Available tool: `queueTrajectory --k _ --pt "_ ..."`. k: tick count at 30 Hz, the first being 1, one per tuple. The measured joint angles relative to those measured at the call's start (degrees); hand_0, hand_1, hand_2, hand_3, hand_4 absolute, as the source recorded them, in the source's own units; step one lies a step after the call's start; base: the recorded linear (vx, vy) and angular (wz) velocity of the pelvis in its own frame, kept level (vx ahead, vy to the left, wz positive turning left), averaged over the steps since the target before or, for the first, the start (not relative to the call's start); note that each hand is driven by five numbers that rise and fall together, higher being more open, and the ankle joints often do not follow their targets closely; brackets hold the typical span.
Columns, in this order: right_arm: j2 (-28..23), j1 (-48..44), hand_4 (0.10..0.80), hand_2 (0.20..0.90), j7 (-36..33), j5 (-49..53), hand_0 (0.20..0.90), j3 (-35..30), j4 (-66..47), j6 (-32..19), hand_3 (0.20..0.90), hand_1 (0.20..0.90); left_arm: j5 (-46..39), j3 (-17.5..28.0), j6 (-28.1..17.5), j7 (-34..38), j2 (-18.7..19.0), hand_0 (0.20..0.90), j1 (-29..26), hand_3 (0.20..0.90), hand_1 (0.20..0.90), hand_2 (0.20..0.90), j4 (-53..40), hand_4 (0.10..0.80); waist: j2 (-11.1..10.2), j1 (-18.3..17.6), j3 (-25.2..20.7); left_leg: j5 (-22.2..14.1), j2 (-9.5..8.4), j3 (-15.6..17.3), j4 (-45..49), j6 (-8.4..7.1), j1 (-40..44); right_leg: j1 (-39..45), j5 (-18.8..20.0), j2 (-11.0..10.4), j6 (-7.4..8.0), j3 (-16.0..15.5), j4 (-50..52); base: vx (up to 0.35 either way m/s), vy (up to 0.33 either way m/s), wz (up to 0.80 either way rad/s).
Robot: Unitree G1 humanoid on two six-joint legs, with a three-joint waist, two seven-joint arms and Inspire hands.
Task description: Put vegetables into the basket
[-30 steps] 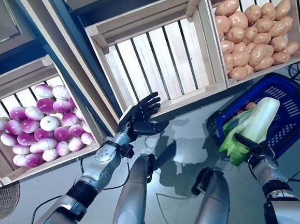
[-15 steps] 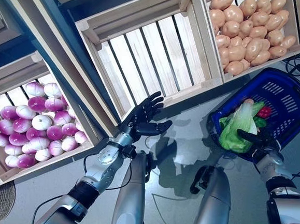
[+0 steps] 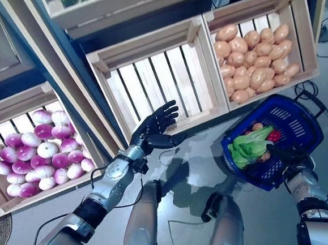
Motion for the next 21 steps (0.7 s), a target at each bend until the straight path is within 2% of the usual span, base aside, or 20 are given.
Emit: queueTrajectory --k 2,6,9,13,14,18,21 --pt "0.8 1.2 0.800 0.900 0.0 -0.3 0.900 -0.2 -0.9 0.0 0.900 0.900 0.0 0.7 0.7 -0.2 0.1 0.900 0.2 0.900 0.900 0.900 0.1 0.800 -0.7 0.1 -0.7 1.8 0.15 1.0 -5.2 -0.20 4.0 3.4 1.6 1.1 0.05 -0.3 -4.6 0.144 -0.021 -0.10" --pt "4.2 7.7 0.800 0.900 0.8 -0.7 0.900 0.6 -3.4 0.2 0.900 0.900 0.3 1.3 2.8 -1.2 -0.9 0.900 3.4 0.900 0.900 0.900 0.3 0.800 -1.8 0.0 -8.2 7.1 0.12 2.5 -20.5 -0.79 13.2 11.5 6.5 4.3 0.54 -1.7 -18.9 0.239 -0.009 -0.10" --pt "7.9 12.9 0.800 0.900 2.4 -0.8 0.900 3.0 -5.5 -0.1 0.900 0.900 2.1 0.7 3.5 -2.8 -2.1 0.900 7.2 0.900 0.900 0.900 1.1 0.800 -2.2 -0.3 -14.3 9.0 0.01 3.1 -28.3 -1.22 18.8 17.0 9.2 6.3 1.33 -1.8 -27.5 0.124 0.017 -0.09" --pt "14.2 20.6 0.800 0.900 3.7 -3.6 0.900 7.9 -10.7 -2.1 0.900 0.900 5.7 -0.6 3.9 -2.2 -5.0 0.900 11.7 0.900 0.900 0.900 3.6 0.800 -2.3 -0.5 -19.3 10.1 -0.56 3.4 -34.1 -1.18 23.5 21.8 11.3 7.4 2.32 -1.8 -34.4 0.083 0.041 -0.06" --pt "15.0 21.8 0.800 0.900 3.7 -3.9 0.900 8.8 -11.8 -2.2 0.900 0.900 6.3 -0.8 3.8 -2.0 -5.6 0.900 12.1 0.900 0.900 0.900 4.4 0.800 -2.2 -0.5 -19.7 10.2 -0.68 3.5 -34.7 -1.15 23.9 22.2 11.6 7.4 2.45 -1.8 -35.1 0.077 0.048 -0.05" --pt "23.2 29.5 0.800 0.900 3.5 -5.3 0.900 13.4 -19.2 -3.2 0.900 0.900 9.0 -0.5 3.9 1.6 -8.9 0.900 18.0 0.900 0.900 0.900 10.3 0.800 -2.1 -1.7 -21.8 11.2 -1.67 4.4 -38.2 -0.65 25.8 24.8 14.3 7.5 3.17 -1.6 -40.9 0.031 0.038 -0.05" --pt "25.5 31.8 0.800 0.900 3.4 -5.9 0.900 15.9 -22.5 -3.2 0.900 0.900 12.6 0.0 4.0 3.6 -9.8 0.900 20.4 0.900 0.900 0.900 15.2 0.800 -2.2 -2.4 -21.9 11.6 -1.97 4.6 -39.1 -0.37 26.0 24.7 14.8 7.4 3.40 -1.4 -41.6 0.036 0.021 -0.02"
